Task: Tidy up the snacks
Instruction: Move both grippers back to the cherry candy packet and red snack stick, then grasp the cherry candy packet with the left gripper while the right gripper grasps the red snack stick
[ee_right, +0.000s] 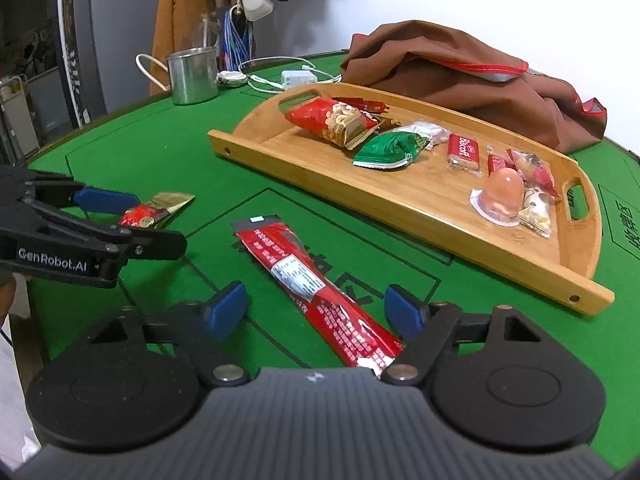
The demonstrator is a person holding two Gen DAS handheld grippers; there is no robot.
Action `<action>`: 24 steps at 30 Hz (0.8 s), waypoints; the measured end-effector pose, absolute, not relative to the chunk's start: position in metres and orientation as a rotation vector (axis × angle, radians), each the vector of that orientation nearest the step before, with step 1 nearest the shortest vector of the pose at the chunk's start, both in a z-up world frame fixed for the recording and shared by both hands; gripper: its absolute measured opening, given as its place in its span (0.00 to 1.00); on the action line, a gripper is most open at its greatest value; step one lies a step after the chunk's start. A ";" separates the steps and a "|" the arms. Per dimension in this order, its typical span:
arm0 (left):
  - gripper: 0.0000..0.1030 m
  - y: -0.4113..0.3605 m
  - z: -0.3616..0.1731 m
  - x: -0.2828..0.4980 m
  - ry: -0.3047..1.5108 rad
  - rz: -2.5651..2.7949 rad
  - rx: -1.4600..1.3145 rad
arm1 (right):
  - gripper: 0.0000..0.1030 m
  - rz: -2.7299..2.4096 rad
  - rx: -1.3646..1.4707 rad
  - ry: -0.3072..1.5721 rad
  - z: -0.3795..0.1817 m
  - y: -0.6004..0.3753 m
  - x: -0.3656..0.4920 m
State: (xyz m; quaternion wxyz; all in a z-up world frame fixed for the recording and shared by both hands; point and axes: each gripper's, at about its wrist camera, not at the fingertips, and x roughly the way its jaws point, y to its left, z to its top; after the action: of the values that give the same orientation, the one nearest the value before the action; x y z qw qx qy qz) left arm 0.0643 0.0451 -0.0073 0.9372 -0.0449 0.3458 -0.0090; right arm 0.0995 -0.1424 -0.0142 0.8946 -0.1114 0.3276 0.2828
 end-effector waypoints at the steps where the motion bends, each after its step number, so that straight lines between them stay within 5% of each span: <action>1: 0.67 0.045 -0.007 0.064 0.707 -0.020 -0.092 | 0.78 0.585 -0.231 0.677 -0.014 -0.142 0.099; 11: 0.67 0.039 -0.009 0.064 0.703 0.003 -0.059 | 0.57 0.586 -0.226 0.672 -0.013 -0.137 0.100; 12: 0.65 0.037 -0.009 0.064 0.703 0.010 -0.051 | 0.56 0.584 -0.226 0.673 -0.013 -0.137 0.100; 16: 0.30 0.037 -0.008 0.063 0.694 0.028 -0.035 | 0.48 0.572 -0.222 0.672 -0.012 -0.135 0.100; 24: 0.28 0.041 -0.005 0.061 0.704 -0.003 -0.075 | 0.33 0.536 -0.199 0.692 -0.007 -0.137 0.100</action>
State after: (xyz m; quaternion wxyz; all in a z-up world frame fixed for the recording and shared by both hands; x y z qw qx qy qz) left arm 0.0612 0.0408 -0.0050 0.9379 -0.0369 0.3448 -0.0014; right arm 0.0999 -0.1366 -0.0074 0.9010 -0.0963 0.3343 0.2593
